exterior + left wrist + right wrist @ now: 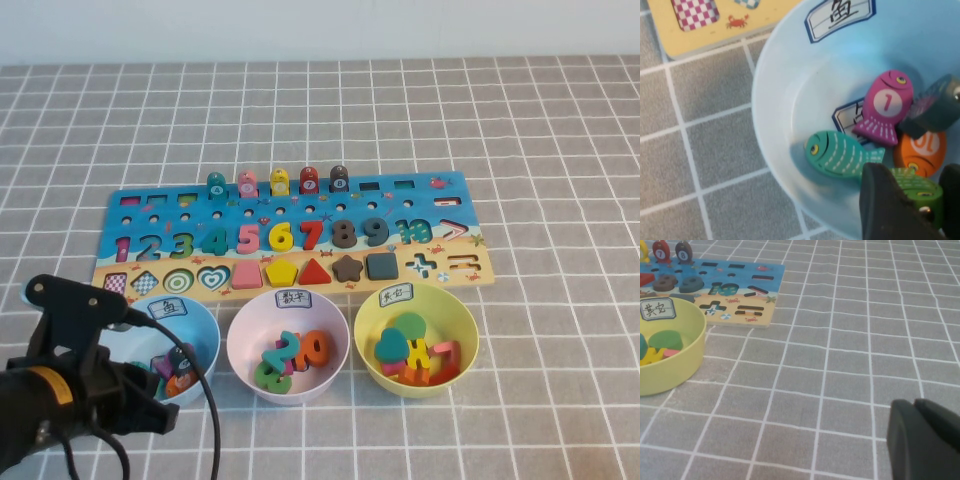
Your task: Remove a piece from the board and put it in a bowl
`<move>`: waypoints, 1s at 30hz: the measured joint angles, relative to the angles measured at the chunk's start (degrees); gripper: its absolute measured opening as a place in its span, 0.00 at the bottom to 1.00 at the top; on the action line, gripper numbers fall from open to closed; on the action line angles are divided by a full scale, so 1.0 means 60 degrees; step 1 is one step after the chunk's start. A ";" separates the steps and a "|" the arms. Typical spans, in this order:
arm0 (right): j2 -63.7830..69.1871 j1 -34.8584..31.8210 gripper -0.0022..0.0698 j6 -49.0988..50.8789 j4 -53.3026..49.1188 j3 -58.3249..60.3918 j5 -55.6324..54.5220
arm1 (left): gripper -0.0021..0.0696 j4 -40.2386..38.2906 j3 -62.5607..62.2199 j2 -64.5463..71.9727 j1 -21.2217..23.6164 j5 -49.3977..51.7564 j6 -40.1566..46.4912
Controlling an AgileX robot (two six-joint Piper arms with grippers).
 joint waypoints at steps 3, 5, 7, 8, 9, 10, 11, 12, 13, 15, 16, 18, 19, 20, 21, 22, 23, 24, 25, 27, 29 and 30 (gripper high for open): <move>-0.0007 0.0000 0.01 0.0000 0.0000 0.0000 0.0000 | 0.30 0.0000 0.0000 0.0171 0.0000 -0.0273 0.0000; -0.0007 0.0000 0.01 0.0000 0.0000 0.0000 0.0000 | 0.30 0.0000 0.0000 0.0231 0.0000 -0.0466 0.0000; -0.0007 0.0000 0.01 0.0000 0.0000 0.0000 0.0000 | 0.30 0.0000 0.0000 0.0231 0.0000 -0.0570 0.0000; -0.0007 0.0000 0.01 0.0000 0.0000 0.0000 0.0000 | 0.30 0.0000 0.0000 0.0231 0.0000 -0.0627 0.0000; -0.0007 0.0000 0.01 0.0000 0.0000 0.0000 0.0000 | 0.30 0.0000 0.0000 0.0231 0.0000 -0.0644 0.0000; -0.0007 0.0000 0.01 0.0000 0.0000 0.0000 0.0000 | 0.30 0.0000 0.0000 0.0231 0.0000 -0.0644 0.0000; -0.0007 0.0000 0.01 0.0000 0.0000 0.0000 0.0000 | 0.30 0.0000 0.0000 0.0231 0.0000 -0.0621 0.0000; -0.0007 0.0000 0.01 0.0000 0.0000 0.0000 0.0000 | 0.30 0.0017 0.0000 0.0231 0.0000 -0.0566 0.0000; -0.0007 0.0000 0.01 0.0000 0.0000 0.0000 0.0000 | 0.30 0.0017 0.0000 0.0231 0.0000 -0.0485 0.0000; -0.0007 0.0000 0.01 0.0000 0.0000 0.0000 0.0000 | 0.30 0.0017 0.0000 0.0231 0.0000 -0.0306 0.0000; -0.0007 0.0000 0.01 0.0000 0.0000 0.0000 0.0000 | 0.30 0.0017 0.0000 0.0231 0.0000 -0.0247 0.0000; -0.0007 0.0000 0.01 0.0000 0.0000 0.0000 0.0000 | 0.30 0.0017 0.0000 0.0231 0.0000 -0.0183 0.0000; -0.0007 0.0000 0.01 0.0000 0.0000 0.0000 0.0000 | 0.30 0.0017 0.0000 0.0231 0.0000 -0.0183 0.0000; -0.0007 0.0000 0.01 0.0000 0.0000 0.0000 0.0000 | 0.30 0.0017 0.0000 0.0231 0.0000 -0.0183 0.0000; -0.0007 0.0000 0.01 0.0000 0.0000 0.0000 0.0000 | 0.30 0.0017 0.0000 0.0231 0.0000 -0.0183 0.0000; -0.0007 0.0000 0.01 0.0000 0.0000 0.0000 0.0000 | 0.30 0.0017 0.0000 0.0231 0.0000 -0.0183 0.0000; -0.0007 0.0000 0.01 0.0000 0.0000 0.0000 0.0000 | 0.30 0.0017 0.0000 0.0231 0.0000 -0.0199 0.0000; -0.0007 0.0000 0.01 0.0000 0.0000 0.0000 0.0000 | 0.30 0.0017 0.0000 0.0231 0.0000 -0.0214 0.0000; -0.0007 0.0000 0.01 0.0000 0.0000 0.0000 0.0000 | 0.30 0.0017 0.0000 0.0231 0.0000 -0.0239 0.0000; -0.0007 0.0000 0.01 0.0000 0.0000 0.0000 0.0000 | 0.30 0.0017 0.0000 0.0231 0.0000 -0.0301 0.0000; -0.0007 0.0000 0.01 0.0000 0.0000 0.0000 0.0000 | 0.30 0.0017 0.0000 0.0231 0.0000 -0.0320 0.0000; -0.0007 0.0000 0.01 0.0000 0.0000 0.0000 0.0000 | 0.30 0.0017 0.0000 0.0275 0.0000 -0.0340 0.0000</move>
